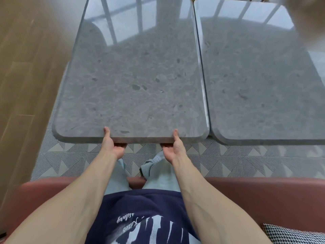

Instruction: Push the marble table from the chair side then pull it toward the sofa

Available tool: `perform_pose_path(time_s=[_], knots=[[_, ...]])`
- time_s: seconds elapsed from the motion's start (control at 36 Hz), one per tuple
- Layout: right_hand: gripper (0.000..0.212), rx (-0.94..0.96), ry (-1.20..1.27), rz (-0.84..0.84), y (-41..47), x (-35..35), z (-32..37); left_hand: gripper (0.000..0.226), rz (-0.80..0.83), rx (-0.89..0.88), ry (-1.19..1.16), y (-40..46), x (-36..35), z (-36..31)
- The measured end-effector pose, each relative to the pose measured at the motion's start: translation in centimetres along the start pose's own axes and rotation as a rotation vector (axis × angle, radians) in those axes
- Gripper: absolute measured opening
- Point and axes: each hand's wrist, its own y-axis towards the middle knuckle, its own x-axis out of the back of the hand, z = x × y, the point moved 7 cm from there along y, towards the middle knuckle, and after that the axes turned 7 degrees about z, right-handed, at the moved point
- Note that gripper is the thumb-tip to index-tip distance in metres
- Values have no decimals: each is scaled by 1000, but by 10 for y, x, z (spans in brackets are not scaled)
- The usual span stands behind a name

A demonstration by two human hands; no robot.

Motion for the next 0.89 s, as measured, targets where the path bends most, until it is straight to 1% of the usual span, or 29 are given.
perform_pose_path(time_s=[0.11, 0.33, 0.67, 0.78, 0.89], knots=[[51, -11, 14, 6, 0, 1, 1, 64, 1, -10, 4, -1, -2, 1], [51, -4, -5, -18, -1, 7, 2, 64, 15, 1, 9, -2, -1, 3], [52, 0, 1, -25, -6, 10, 5, 54, 45, 12, 7, 2, 4, 7], [50, -3, 10, -28, -8, 11, 5, 62, 46, 11, 7, 2, 6, 7], [49, 4, 10, -25, -8, 12, 5, 64, 45, 10, 2, 0, 7, 8]])
